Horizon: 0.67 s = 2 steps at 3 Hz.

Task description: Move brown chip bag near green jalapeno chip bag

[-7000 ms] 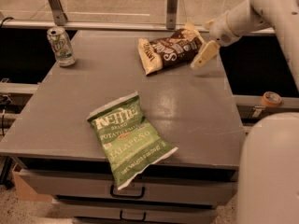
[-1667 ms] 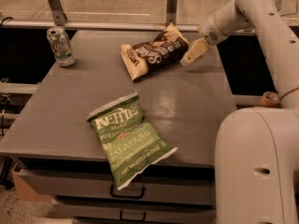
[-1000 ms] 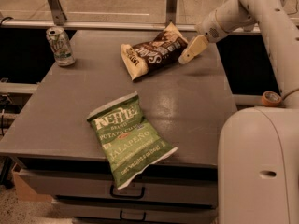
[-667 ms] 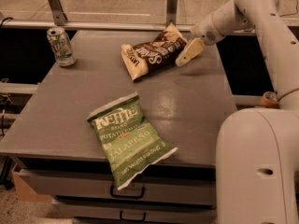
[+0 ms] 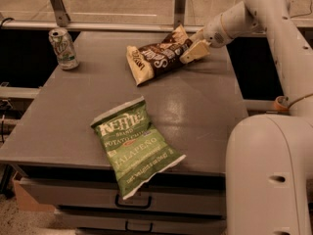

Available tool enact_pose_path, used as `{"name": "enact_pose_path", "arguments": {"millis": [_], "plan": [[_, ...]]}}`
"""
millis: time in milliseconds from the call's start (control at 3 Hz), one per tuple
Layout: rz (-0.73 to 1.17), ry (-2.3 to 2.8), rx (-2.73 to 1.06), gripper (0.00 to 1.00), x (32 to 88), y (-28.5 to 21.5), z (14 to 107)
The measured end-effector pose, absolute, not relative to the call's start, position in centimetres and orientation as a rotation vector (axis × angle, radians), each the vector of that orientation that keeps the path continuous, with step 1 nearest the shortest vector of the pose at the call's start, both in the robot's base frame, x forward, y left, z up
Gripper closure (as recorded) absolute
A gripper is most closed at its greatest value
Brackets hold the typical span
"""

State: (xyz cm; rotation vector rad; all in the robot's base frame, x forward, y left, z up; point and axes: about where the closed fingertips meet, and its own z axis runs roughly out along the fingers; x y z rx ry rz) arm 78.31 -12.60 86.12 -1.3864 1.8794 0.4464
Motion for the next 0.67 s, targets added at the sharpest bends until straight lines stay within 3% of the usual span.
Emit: {"name": "enact_pose_path", "arguments": {"millis": [667], "plan": [[0.411, 1.846, -1.370, 0.87, 78.3, -13.1, 88.0]]}}
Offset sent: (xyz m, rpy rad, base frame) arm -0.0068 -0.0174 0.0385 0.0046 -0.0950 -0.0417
